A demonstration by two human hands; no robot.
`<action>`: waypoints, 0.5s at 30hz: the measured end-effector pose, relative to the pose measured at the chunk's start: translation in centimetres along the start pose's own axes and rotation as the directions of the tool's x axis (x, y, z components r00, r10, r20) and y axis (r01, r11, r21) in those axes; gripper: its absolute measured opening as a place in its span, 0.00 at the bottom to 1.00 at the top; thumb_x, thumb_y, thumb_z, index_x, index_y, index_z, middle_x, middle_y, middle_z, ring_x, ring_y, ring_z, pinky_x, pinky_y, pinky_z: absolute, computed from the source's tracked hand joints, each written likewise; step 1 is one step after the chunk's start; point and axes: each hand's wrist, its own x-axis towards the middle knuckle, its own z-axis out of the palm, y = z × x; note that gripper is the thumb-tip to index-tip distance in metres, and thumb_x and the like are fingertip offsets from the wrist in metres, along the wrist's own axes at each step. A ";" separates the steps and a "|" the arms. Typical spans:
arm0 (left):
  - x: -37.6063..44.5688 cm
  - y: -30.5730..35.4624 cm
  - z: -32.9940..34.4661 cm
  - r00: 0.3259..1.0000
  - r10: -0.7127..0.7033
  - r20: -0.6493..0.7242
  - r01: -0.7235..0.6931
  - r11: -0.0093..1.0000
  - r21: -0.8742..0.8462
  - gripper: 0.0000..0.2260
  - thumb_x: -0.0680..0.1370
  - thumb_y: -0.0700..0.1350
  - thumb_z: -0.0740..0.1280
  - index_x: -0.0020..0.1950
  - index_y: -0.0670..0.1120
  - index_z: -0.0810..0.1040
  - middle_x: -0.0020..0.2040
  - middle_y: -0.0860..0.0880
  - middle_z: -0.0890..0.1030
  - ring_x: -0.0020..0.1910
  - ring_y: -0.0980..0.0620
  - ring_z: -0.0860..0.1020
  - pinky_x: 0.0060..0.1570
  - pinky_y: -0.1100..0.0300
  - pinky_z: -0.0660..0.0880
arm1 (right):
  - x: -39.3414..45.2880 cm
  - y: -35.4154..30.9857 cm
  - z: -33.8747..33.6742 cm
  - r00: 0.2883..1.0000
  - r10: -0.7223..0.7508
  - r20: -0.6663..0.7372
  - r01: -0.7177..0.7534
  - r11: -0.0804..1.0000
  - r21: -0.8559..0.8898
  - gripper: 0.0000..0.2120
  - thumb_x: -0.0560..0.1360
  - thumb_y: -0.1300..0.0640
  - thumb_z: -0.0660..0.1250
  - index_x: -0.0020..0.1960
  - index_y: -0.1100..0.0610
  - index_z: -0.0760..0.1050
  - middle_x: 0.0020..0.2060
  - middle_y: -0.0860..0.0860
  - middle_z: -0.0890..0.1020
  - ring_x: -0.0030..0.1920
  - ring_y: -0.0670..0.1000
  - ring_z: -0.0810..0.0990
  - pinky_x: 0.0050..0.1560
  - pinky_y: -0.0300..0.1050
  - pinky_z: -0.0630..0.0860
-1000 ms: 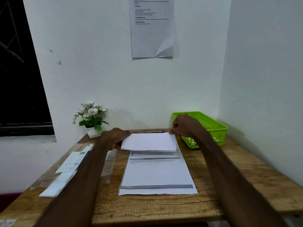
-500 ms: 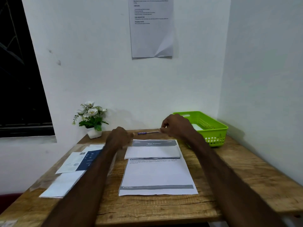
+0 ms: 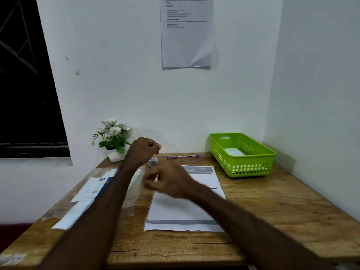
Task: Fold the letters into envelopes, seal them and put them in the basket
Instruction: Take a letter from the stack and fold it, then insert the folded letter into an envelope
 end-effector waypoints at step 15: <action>-1.2 -10.6 -10.2 1.000 -0.023 -0.015 0.027 0.946 0.324 0.16 0.79 0.53 0.69 0.32 0.51 0.84 0.36 0.57 0.85 0.33 0.53 0.80 0.42 0.53 0.78 | 0.5 -5.9 5.5 0.942 -0.165 0.293 0.181 0.983 -0.029 0.20 0.77 0.43 0.71 0.64 0.54 0.81 0.59 0.50 0.81 0.54 0.48 0.71 0.38 0.41 0.66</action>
